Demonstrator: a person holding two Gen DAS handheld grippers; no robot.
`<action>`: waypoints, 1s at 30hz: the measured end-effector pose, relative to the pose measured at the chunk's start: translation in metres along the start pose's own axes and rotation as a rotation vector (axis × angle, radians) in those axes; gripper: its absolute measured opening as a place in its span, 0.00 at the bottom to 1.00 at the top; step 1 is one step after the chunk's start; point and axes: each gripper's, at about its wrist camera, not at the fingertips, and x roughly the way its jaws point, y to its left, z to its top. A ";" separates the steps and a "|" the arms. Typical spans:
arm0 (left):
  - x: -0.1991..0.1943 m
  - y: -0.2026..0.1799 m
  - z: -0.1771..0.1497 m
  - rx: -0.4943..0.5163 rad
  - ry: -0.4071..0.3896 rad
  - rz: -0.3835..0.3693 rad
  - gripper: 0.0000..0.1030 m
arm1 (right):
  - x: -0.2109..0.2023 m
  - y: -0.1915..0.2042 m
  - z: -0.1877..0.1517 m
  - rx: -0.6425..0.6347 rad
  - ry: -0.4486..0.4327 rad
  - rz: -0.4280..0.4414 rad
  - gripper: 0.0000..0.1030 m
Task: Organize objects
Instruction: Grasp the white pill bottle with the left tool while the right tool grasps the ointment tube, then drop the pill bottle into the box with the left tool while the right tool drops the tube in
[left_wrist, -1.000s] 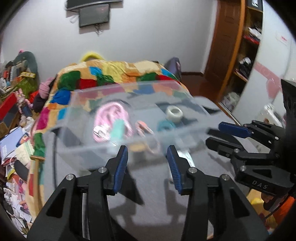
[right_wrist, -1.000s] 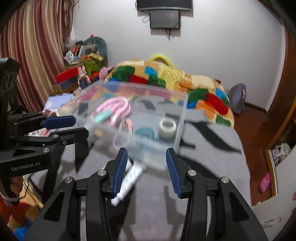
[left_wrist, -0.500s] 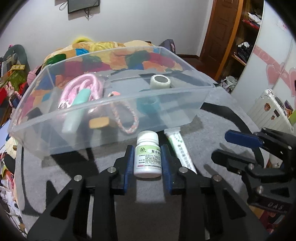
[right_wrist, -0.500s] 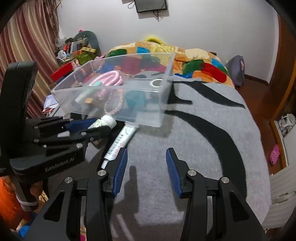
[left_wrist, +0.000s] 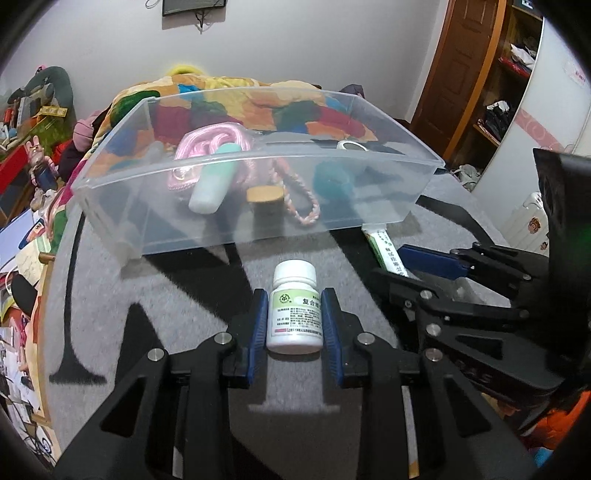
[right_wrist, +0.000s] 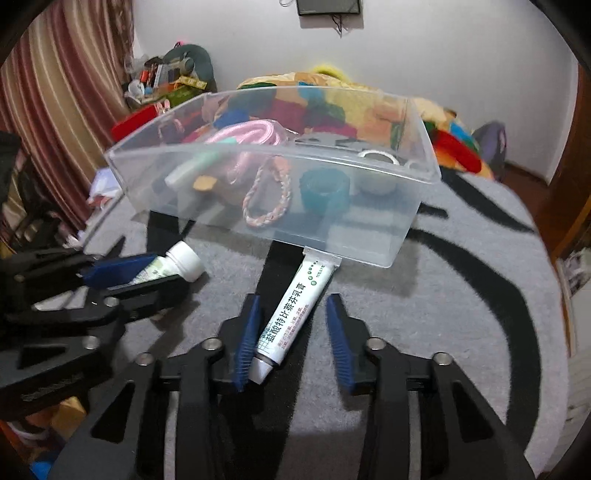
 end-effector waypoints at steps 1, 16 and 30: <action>-0.001 0.000 -0.001 -0.004 -0.001 -0.002 0.28 | -0.001 0.002 -0.001 -0.009 -0.004 -0.003 0.17; -0.043 -0.003 0.015 -0.012 -0.118 -0.009 0.28 | -0.056 0.006 0.012 -0.011 -0.135 0.057 0.15; -0.053 0.021 0.096 0.000 -0.220 0.042 0.28 | -0.069 -0.011 0.091 0.022 -0.257 0.047 0.15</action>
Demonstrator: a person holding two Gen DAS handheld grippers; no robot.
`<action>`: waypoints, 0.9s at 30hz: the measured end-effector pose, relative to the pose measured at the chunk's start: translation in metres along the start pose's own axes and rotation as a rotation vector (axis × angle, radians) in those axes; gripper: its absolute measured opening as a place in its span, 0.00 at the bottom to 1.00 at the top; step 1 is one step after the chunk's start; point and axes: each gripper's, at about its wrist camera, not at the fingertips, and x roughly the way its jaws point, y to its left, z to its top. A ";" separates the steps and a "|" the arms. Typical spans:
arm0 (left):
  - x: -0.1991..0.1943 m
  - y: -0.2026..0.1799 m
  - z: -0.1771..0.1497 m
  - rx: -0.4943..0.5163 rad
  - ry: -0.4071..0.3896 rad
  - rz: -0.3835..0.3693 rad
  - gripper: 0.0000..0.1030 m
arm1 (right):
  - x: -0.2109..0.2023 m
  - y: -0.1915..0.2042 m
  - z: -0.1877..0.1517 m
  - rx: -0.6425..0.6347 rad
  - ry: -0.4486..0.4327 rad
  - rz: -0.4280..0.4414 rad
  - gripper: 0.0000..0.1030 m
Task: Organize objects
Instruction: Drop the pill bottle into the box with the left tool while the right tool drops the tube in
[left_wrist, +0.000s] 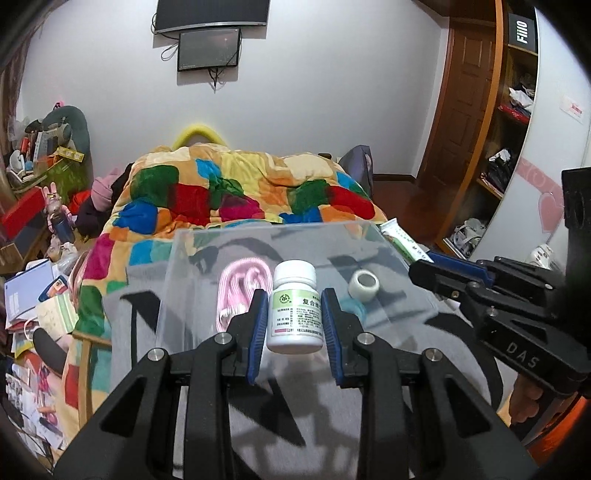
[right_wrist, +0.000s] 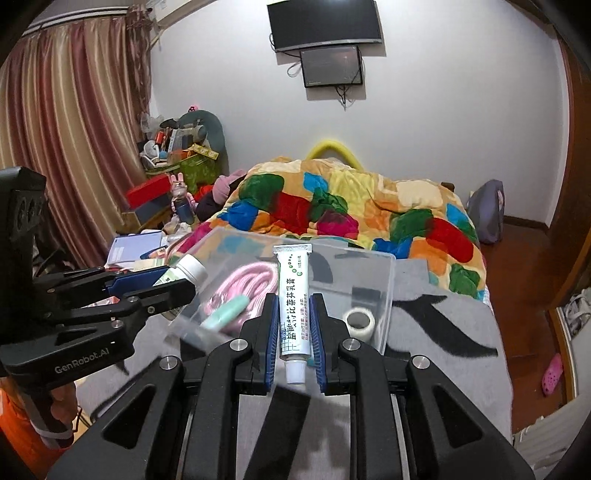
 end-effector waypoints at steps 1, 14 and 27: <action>0.003 0.001 0.003 0.003 0.003 0.007 0.28 | 0.004 -0.003 0.003 0.008 0.006 0.001 0.15; 0.081 0.010 0.003 -0.024 0.160 0.046 0.28 | 0.082 -0.021 -0.003 0.018 0.213 -0.030 0.15; 0.069 -0.003 -0.003 0.014 0.146 0.036 0.31 | 0.069 -0.017 -0.002 -0.017 0.204 -0.023 0.24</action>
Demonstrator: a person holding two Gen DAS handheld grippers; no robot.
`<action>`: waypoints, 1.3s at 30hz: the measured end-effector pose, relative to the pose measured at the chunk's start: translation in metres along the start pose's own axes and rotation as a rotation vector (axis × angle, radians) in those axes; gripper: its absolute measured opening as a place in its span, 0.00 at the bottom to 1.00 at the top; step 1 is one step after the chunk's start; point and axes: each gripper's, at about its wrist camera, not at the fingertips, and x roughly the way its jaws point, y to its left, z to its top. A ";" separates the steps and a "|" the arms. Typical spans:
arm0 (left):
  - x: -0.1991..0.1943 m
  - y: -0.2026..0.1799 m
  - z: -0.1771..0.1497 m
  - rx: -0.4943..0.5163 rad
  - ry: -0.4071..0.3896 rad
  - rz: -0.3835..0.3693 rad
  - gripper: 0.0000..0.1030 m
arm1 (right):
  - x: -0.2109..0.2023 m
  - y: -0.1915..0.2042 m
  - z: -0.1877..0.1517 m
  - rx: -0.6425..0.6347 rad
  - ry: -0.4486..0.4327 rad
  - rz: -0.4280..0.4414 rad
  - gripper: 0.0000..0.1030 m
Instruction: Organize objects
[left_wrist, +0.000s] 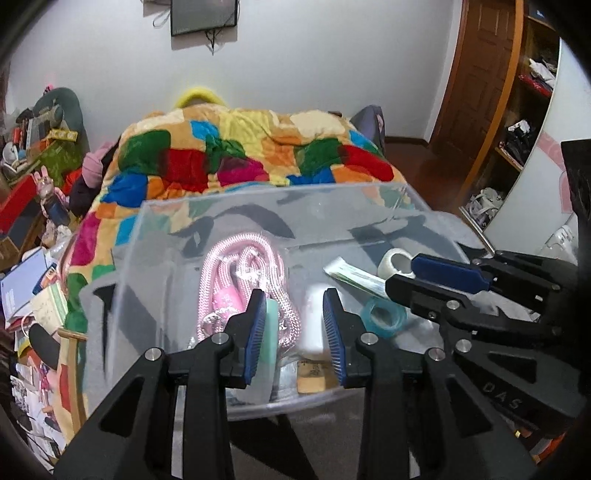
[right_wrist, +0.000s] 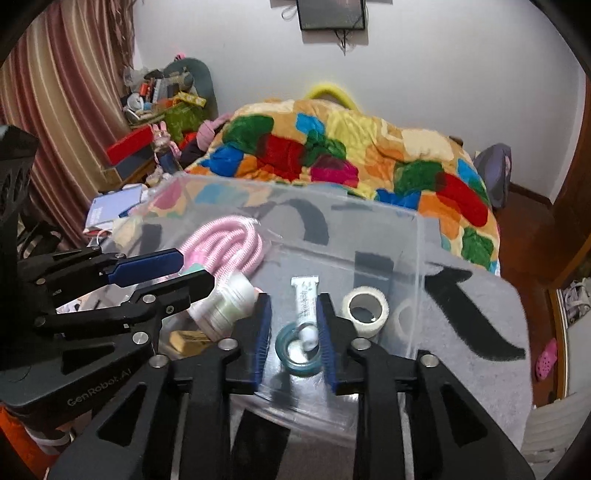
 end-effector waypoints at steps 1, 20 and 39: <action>-0.005 0.000 0.000 0.000 -0.011 -0.003 0.31 | -0.008 0.001 0.000 -0.007 -0.019 -0.001 0.24; -0.079 0.011 -0.055 -0.044 -0.187 0.021 0.88 | -0.083 0.025 -0.054 -0.033 -0.231 -0.018 0.79; -0.070 -0.002 -0.090 -0.056 -0.157 0.019 0.92 | -0.077 0.016 -0.092 0.017 -0.202 -0.057 0.83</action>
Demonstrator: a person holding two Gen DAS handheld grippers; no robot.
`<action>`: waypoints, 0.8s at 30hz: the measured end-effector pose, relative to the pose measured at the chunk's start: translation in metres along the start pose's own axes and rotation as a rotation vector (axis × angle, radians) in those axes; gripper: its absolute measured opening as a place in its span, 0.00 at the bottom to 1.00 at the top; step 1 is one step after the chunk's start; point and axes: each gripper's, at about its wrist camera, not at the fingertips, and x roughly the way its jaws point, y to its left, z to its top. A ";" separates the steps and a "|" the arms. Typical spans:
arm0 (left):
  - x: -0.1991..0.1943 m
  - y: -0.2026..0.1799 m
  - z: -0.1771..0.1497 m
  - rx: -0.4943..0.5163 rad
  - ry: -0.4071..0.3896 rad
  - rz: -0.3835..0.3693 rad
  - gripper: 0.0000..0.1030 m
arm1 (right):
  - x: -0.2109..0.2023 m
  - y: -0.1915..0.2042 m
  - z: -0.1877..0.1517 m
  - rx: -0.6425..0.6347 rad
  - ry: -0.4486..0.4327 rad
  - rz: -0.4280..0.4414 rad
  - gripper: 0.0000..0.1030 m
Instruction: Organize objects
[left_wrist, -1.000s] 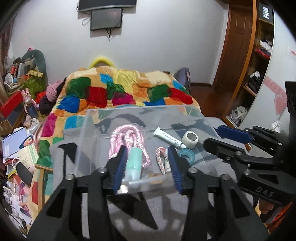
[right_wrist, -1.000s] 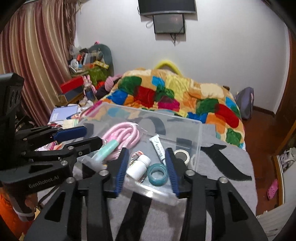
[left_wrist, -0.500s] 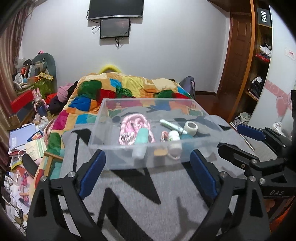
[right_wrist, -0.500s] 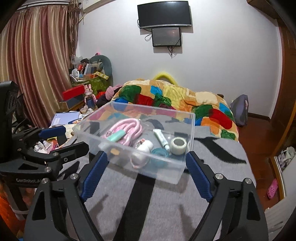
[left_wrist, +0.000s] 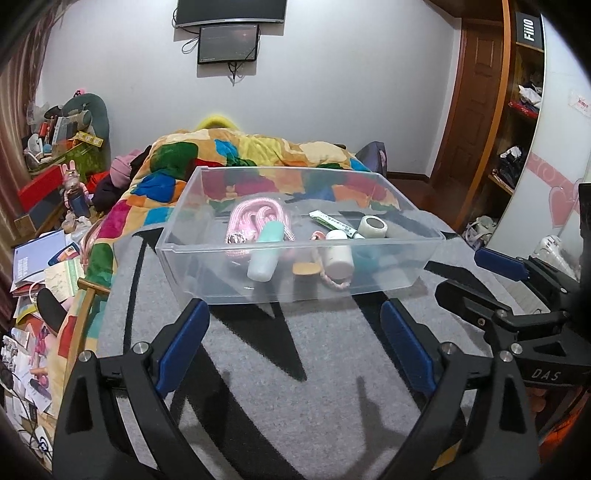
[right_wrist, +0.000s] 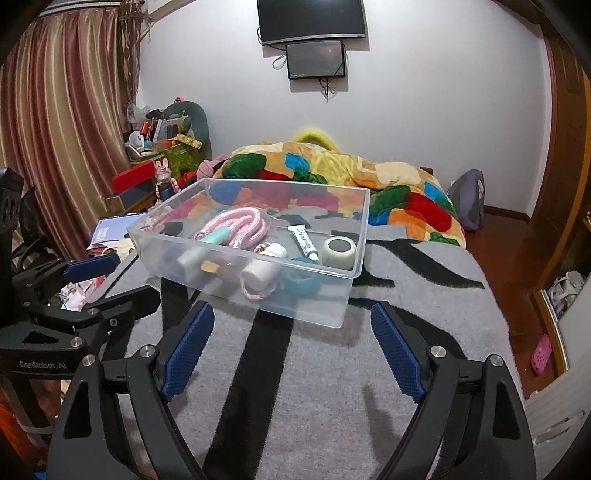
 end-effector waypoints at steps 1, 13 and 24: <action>0.000 -0.001 0.000 0.001 -0.001 0.001 0.92 | -0.001 0.001 -0.001 -0.001 -0.003 0.001 0.83; -0.001 0.002 0.000 -0.011 -0.003 -0.001 0.92 | -0.006 0.006 -0.002 -0.016 -0.010 0.006 0.83; -0.001 0.003 -0.002 -0.010 0.001 -0.004 0.92 | -0.005 0.006 -0.002 -0.014 -0.009 0.008 0.83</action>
